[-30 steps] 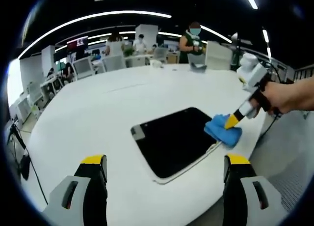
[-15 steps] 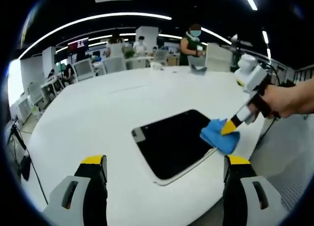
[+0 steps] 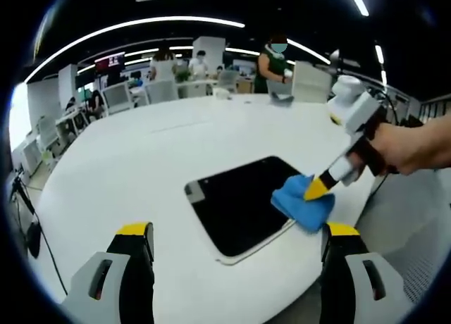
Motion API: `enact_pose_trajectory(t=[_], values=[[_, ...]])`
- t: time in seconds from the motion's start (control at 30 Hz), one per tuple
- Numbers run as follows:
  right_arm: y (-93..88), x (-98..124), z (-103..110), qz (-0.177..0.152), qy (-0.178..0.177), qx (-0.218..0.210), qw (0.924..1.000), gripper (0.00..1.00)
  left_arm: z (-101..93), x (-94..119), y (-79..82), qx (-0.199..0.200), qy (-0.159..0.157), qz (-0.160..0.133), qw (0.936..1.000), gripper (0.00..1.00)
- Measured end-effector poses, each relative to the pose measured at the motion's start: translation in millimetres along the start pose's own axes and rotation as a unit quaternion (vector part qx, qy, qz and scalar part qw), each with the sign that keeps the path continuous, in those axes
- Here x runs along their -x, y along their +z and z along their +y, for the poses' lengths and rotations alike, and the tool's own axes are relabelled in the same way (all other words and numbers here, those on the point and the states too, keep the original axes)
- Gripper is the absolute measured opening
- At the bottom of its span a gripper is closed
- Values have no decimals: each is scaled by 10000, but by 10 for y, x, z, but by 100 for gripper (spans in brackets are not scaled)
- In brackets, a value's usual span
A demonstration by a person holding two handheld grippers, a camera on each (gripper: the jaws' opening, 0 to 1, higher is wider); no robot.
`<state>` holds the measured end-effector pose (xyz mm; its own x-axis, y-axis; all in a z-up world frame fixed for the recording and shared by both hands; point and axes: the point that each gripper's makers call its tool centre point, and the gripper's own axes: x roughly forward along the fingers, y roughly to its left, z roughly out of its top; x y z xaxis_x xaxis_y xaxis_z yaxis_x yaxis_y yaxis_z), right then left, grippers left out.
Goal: Wipe the mirror surface with the cleaning cloth until all visible marks leave the cleaned area.
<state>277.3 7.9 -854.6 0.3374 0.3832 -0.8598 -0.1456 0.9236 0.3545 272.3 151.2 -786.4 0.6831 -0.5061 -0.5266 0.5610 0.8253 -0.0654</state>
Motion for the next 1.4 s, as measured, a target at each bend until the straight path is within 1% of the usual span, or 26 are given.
enact_pose_trajectory(t=[0.27, 0.63, 0.7, 0.73, 0.77, 0.83, 0.93, 1.03, 1.23, 1.3, 1.4], values=[[6, -68, 167, 28, 65, 74, 9999, 0, -22, -10, -14, -14, -63, 30, 10000, 99], [19, -127, 305, 83, 91, 156, 9998, 0, -19, -9, -4, -7, -60, 2, 10000, 99], [16, -136, 350, 90, 112, 160, 9998, 0, -23, -4, -13, 18, -39, 52, 10000, 99], [16, -142, 367, 92, 118, 168, 9997, 0, -38, 0, -15, -41, -66, 87, 9999, 99], [20, -154, 390, 101, 123, 194, 9997, 0, -59, 5, 4, -96, -104, 52, 9999, 99], [24, -167, 426, 134, 131, 249, 9995, 0, -66, 10, 3, -80, -110, 63, 9999, 99], [21, -198, 492, 150, 164, 314, 9993, 0, -70, 38, -49, 96, -116, 137, 9998, 99], [9, -212, 566, 164, 202, 351, 9990, 0, -58, 42, -86, 69, -77, 149, 9998, 99], [5, -252, 669, 216, 235, 485, 9983, 0, -65, 36, -51, -117, -48, 51, 9999, 99], [8, -265, 694, 228, 253, 499, 9982, 0, -66, 38, -54, -106, -42, 46, 9999, 99], [16, -290, 748, 247, 269, 534, 9979, 0, -95, 14, -87, -65, -139, 106, 9998, 99]])
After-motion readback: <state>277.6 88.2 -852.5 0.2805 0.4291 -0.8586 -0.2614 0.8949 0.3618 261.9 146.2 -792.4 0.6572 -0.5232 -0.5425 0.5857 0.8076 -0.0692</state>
